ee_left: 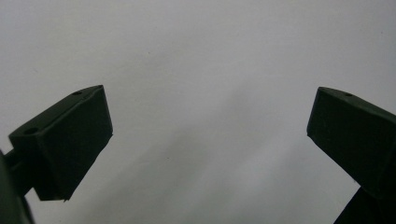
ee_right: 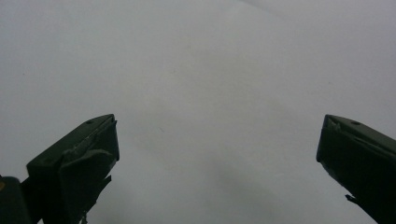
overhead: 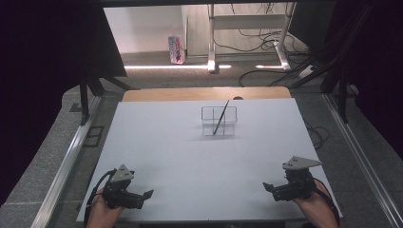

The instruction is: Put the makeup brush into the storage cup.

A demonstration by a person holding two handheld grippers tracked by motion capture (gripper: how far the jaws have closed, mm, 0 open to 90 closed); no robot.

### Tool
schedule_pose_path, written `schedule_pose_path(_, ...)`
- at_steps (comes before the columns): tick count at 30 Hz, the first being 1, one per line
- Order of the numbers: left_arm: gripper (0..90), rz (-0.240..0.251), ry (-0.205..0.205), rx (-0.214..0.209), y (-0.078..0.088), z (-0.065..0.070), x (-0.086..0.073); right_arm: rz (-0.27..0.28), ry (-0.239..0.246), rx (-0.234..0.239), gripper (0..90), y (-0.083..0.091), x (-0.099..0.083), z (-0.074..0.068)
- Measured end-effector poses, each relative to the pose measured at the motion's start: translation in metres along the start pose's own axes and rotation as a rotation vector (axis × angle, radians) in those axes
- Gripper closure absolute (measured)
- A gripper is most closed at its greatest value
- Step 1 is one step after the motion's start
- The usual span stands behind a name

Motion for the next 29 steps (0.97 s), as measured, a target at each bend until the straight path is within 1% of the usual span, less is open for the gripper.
schedule_pose_path(13, 0.8, -0.003, -0.001, 0.0, 0.0, 0.0, 0.0, -0.011, -0.02, -0.044, 0.0, 0.011, -0.015, 0.006)
schedule_pose_path(23, 0.8, -0.002, 0.0, -0.001, 0.0, 0.0, 0.0, -0.025, -0.05, -0.063, 0.0, 0.017, -0.027, 0.012)
schedule_pose_path(29, 0.8, 0.0, 0.0, -0.003, 0.0, 0.0, 0.001, -0.024, -0.055, -0.068, 0.0, 0.018, -0.029, 0.012)
Point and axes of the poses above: each handheld gripper's, and its own axes: y roughly backward along the jaws, x roughly out of its top, z roughly to its right, the point moved 6 cm from there along -y, roughly forward along the jaws, and after that the axes turned 3 degrees about x, right-handed, at the moved point
